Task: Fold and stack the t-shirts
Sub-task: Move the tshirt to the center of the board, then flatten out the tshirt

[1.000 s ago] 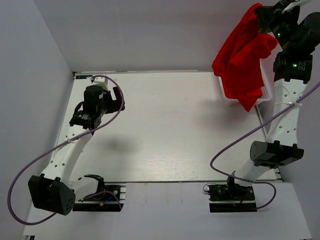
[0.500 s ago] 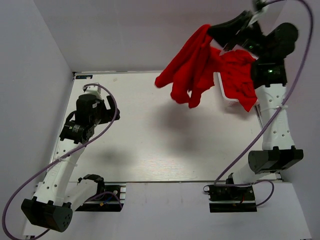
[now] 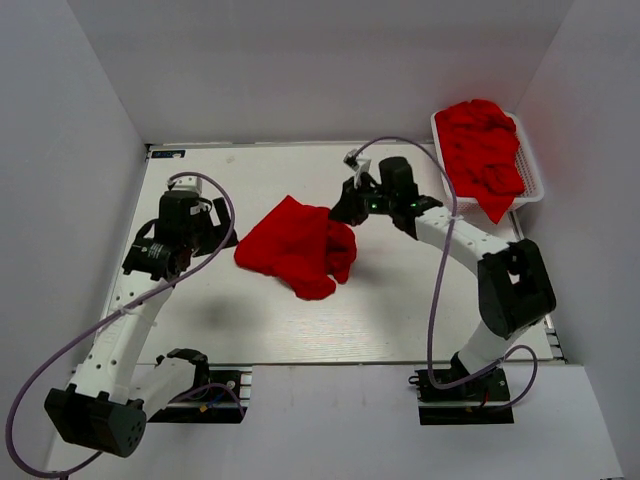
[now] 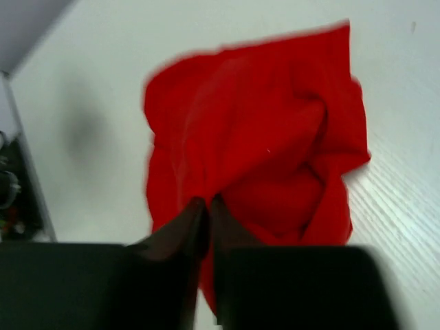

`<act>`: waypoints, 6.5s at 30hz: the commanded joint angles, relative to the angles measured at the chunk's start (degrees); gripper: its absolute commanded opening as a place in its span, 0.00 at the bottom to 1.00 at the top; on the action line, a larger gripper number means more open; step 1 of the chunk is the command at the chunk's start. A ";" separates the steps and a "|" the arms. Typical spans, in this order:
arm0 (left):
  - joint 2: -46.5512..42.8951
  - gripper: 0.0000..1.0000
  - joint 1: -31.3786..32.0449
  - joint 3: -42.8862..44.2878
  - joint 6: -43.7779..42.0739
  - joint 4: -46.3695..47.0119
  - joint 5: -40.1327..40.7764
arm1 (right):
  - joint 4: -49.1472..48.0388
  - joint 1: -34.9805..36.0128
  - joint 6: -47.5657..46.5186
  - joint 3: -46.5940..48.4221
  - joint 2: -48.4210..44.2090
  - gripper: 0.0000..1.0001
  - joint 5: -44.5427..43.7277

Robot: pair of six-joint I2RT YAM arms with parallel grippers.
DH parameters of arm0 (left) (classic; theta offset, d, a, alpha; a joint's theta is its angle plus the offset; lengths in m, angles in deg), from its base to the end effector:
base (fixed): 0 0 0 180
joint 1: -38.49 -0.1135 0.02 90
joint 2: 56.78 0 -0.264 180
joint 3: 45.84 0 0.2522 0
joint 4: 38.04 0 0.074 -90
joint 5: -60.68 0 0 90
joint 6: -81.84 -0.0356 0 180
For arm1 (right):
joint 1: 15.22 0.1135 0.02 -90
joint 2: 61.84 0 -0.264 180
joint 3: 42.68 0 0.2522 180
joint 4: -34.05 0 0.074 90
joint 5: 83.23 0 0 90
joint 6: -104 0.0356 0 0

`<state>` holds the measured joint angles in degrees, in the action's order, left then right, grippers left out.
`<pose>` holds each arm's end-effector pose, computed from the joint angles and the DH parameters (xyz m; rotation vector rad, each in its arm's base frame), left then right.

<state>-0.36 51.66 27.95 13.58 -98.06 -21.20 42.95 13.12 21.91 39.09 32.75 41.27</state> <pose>0.1910 -0.0395 0.3347 -0.2442 2.2975 -0.1473 0.3276 0.1996 0.2825 -0.7574 1.8647 0.9966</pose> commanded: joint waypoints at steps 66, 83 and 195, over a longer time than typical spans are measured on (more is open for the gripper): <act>30.45 0.00 0.01 -3.35 3.14 30.88 -3.83 | -5.10 6.56 3.61 -13.87 -4.32 0.00 -44.21; 2.30 0.00 -0.51 14.76 -5.47 22.97 12.36 | 19.36 4.80 -12.19 -2.01 -37.35 0.00 -66.32; 82.18 0.90 50.99 57.14 -15.94 8.29 -13.65 | 46.88 -25.79 14.34 -0.33 -41.94 0.90 -59.29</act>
<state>82.79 102.65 87.09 -3.49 -88.81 -34.95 91.21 -12.61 36.92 38.80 -8.98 -17.22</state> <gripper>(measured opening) 0.925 0.902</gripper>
